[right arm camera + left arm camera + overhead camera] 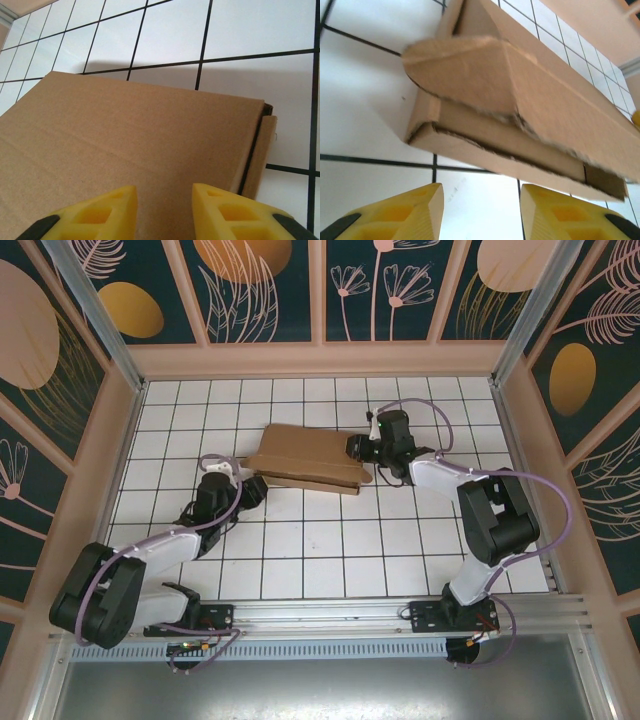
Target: Fold the paper box
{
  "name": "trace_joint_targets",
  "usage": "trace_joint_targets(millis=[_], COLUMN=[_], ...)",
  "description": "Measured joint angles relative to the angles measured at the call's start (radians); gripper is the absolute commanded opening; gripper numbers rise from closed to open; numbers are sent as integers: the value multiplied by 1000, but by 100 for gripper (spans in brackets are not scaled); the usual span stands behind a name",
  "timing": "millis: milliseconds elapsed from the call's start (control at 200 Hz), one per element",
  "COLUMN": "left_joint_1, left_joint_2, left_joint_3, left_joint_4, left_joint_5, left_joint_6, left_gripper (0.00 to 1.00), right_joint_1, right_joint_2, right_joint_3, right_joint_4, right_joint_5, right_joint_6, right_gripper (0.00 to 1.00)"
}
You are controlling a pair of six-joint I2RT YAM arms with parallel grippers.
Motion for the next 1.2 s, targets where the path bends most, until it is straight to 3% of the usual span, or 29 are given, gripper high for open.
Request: trace_joint_targets(millis=[130,245,315,360,430,465,631,851,1016,1201], left_joint_1=[0,0,0,-1,-3,-3,50,203,210,210], left_joint_2=[-97,-238,-307,-335,-348,-340,-177,178,434,480], left_joint_3=[29,88,137,178,269,322,580,626,676,659], left_joint_4=[-160,-291,-336,-367,-440,-481,-568,-504,-485,-440], left_joint_5=[66,121,200,246,284,277,197,132,179,237], left_joint_6=[49,98,126,136,161,173,239,254,274,274], left_gripper=[37,17,15,21,43,49,55,58,56,55], right_joint_1=[-1,-1,-1,-1,-1,-1,-1,-6,-20,-21], right_joint_2=[-3,-33,-61,-79,-102,-111,-132,-132,-114,-42], right_joint_3=[22,22,22,22,20,17,-23,-75,-76,-76], right_joint_4=[-23,-51,-59,-62,-63,-63,-60,-59,-39,-35], right_joint_5=[15,28,35,38,45,49,70,72,62,56], right_joint_6=[-19,-24,-26,-26,-26,-26,-11,33,61,63], right_gripper=[41,43,46,50,54,58,66,78,80,80])
